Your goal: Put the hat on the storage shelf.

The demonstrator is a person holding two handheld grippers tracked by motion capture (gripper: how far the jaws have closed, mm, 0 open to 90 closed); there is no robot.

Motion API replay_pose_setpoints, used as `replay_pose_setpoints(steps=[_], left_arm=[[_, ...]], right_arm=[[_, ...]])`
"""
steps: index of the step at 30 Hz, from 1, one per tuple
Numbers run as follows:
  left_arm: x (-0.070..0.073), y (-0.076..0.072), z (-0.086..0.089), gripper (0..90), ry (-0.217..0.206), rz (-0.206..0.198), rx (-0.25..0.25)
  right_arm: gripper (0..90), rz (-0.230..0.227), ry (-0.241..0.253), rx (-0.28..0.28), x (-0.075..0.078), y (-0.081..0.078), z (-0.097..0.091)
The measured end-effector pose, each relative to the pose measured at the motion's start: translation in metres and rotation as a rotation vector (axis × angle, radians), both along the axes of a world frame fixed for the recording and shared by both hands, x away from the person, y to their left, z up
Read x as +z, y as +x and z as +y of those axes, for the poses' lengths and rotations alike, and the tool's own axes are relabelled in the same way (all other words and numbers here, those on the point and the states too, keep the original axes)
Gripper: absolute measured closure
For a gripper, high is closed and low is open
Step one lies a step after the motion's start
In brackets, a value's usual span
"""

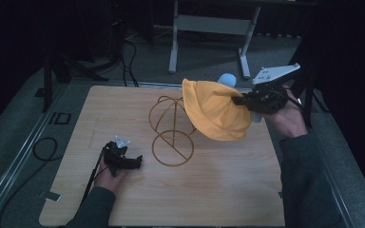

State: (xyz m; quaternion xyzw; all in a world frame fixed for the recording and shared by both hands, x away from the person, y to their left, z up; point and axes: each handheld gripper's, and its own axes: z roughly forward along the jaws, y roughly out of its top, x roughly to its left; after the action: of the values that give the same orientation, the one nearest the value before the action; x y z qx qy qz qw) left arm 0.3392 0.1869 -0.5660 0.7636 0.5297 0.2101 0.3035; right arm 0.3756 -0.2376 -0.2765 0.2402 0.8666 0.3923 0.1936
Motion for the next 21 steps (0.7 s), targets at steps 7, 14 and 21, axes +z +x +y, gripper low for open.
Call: replay_pose_setpoints(steps=[7, 14, 21], left_arm=[[0.0, 0.0, 0.0, 0.1, 0.0, 0.0, 0.0], [0.0, 0.0, 0.0, 0.1, 0.0, -0.001, 0.0], [0.0, 0.0, 0.0, 0.1, 0.0, 0.0, 0.0]], right_arm=[[83.7, -0.003, 0.003, 0.014, 0.001, 0.001, 0.007], [83.6, -0.005, 0.007, 0.032, 0.0, 0.003, 0.017], [83.6, -0.001, 0.009, 0.036, 0.001, 0.006, 0.023]])
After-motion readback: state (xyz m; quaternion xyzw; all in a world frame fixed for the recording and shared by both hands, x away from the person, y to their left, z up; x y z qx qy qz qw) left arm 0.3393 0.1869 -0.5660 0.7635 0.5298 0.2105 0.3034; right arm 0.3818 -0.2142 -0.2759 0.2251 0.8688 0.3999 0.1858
